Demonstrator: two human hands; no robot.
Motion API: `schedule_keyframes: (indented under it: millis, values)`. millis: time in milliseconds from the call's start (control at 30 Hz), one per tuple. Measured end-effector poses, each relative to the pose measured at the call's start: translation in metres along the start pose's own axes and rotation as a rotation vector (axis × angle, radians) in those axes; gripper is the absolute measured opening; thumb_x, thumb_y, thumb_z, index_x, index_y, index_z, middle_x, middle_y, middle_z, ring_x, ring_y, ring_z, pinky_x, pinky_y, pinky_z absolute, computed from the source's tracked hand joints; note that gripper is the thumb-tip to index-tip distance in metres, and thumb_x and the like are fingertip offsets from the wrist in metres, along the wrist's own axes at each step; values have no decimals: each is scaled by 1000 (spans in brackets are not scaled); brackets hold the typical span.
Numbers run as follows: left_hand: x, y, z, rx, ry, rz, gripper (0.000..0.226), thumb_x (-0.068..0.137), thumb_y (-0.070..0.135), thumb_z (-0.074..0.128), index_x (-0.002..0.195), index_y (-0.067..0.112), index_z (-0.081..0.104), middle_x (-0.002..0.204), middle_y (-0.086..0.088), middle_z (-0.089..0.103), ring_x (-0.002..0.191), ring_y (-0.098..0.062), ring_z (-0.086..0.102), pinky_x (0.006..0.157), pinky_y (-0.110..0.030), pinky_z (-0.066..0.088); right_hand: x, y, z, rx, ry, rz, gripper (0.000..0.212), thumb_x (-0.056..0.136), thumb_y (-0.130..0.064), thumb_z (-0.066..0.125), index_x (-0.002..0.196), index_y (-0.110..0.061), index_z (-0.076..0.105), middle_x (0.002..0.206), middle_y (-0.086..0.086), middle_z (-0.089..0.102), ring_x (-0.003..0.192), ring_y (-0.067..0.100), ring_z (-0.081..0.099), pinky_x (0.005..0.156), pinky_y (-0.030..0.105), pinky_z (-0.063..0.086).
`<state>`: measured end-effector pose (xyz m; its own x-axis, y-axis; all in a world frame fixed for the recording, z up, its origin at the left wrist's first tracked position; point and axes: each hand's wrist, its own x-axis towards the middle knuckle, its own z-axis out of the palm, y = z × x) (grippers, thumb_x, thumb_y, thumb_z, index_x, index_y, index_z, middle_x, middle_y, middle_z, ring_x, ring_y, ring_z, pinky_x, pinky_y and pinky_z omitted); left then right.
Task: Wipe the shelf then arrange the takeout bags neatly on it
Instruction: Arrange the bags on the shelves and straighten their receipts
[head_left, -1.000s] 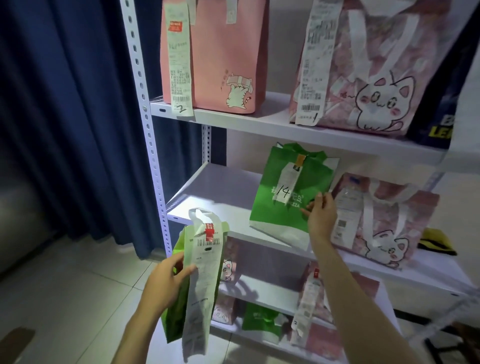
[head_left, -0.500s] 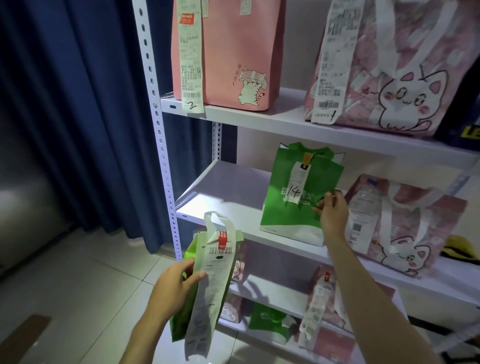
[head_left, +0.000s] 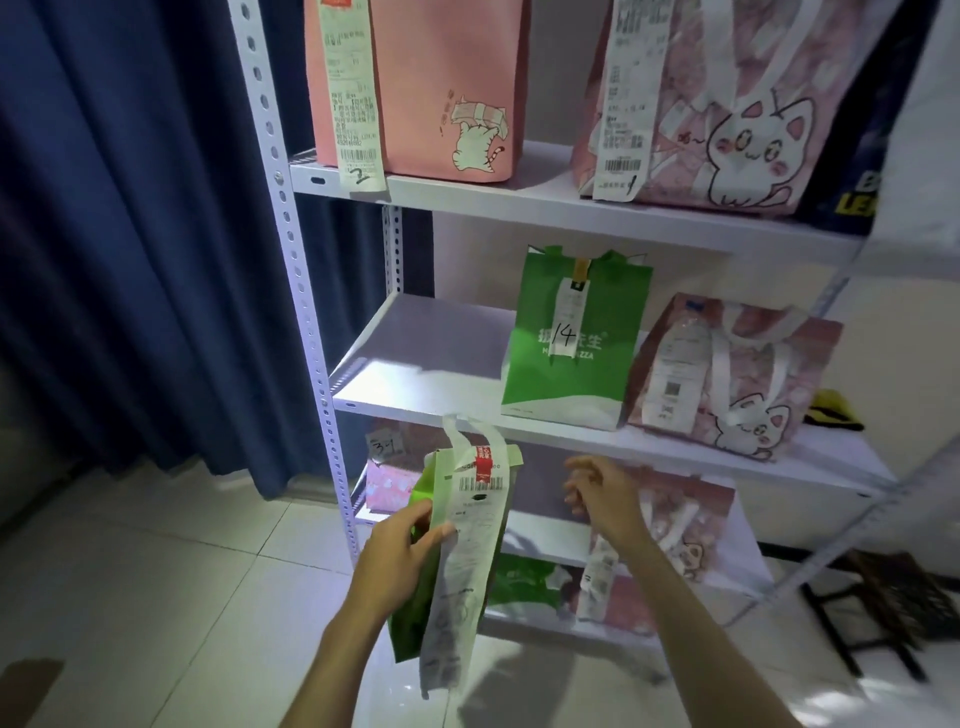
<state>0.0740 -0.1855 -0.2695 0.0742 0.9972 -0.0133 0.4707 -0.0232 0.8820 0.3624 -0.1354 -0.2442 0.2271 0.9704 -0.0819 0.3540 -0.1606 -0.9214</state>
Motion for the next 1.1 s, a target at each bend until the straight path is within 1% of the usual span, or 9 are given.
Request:
schedule_keyframes:
  millis: [67, 200, 333, 433, 533, 733, 800, 933, 1100]
  values:
    - [0, -1, 7, -37, -62, 17, 23, 96, 39, 66, 118, 35, 68, 113, 32, 66, 97, -3, 66, 77, -21, 56, -27, 22, 9, -126, -201, 42, 15, 103, -12, 55, 112, -15, 66, 91, 7, 73, 77, 22, 69, 72, 40, 62]
    - [-1, -2, 23, -80, -166, 58, 23, 97, 36, 66, 119, 32, 69, 115, 26, 67, 99, 2, 63, 73, -12, 51, -70, 49, 24, -195, -470, 110, 21, 103, -24, 57, 120, -13, 64, 101, 3, 73, 77, 7, 71, 67, 24, 57]
    - [0, -4, 43, -70, -198, 31, 16, 96, 34, 68, 111, 28, 70, 107, 24, 67, 93, 3, 63, 68, -12, 48, -89, 65, 26, -149, -315, 117, 16, 103, -8, 56, 113, -5, 67, 90, 2, 72, 64, 2, 71, 59, 18, 55]
    - [7, -8, 61, -91, -247, 5, 14, 94, 33, 71, 106, 25, 72, 108, 14, 73, 95, -12, 69, 75, -29, 60, -86, 81, 23, -82, -229, 153, 15, 101, 1, 54, 102, 4, 68, 83, 9, 72, 59, 11, 72, 58, 22, 59]
    - [22, -9, 80, -78, -284, -17, 14, 93, 31, 72, 103, 21, 72, 104, 11, 73, 88, -15, 71, 70, -29, 62, -71, 97, 20, -51, -170, 192, 23, 101, 2, 54, 88, -9, 70, 80, 9, 73, 55, 17, 71, 57, 27, 61]
    - [66, -15, 116, -70, -340, -67, 10, 96, 29, 69, 90, 21, 68, 89, 10, 76, 69, -16, 72, 65, -34, 64, -14, 144, 6, -98, -191, 242, 14, 100, -5, 59, 100, 2, 71, 91, 18, 75, 70, 39, 75, 67, 43, 64]
    - [84, -16, 130, -37, -355, -89, 14, 96, 27, 69, 85, 19, 67, 80, 10, 75, 64, -14, 71, 64, -33, 63, 7, 156, 1, -97, -194, 262, 13, 100, -8, 61, 99, -2, 72, 90, 17, 75, 68, 36, 75, 68, 46, 64]
    - [122, -19, 156, 37, -355, -153, 29, 91, 22, 76, 86, -2, 61, 90, 5, 76, 66, -5, 71, 57, -18, 55, 49, 171, -4, -115, -184, 300, 18, 102, -11, 58, 88, -13, 70, 77, 4, 72, 56, 17, 71, 55, 26, 58]
    - [153, -24, 176, 37, -358, -219, 20, 86, 25, 81, 92, 13, 66, 102, 7, 76, 89, -12, 74, 70, -22, 60, 90, 185, -4, -110, -224, 339, 17, 102, -3, 54, 95, 4, 68, 79, 12, 73, 53, 13, 70, 54, 26, 58]
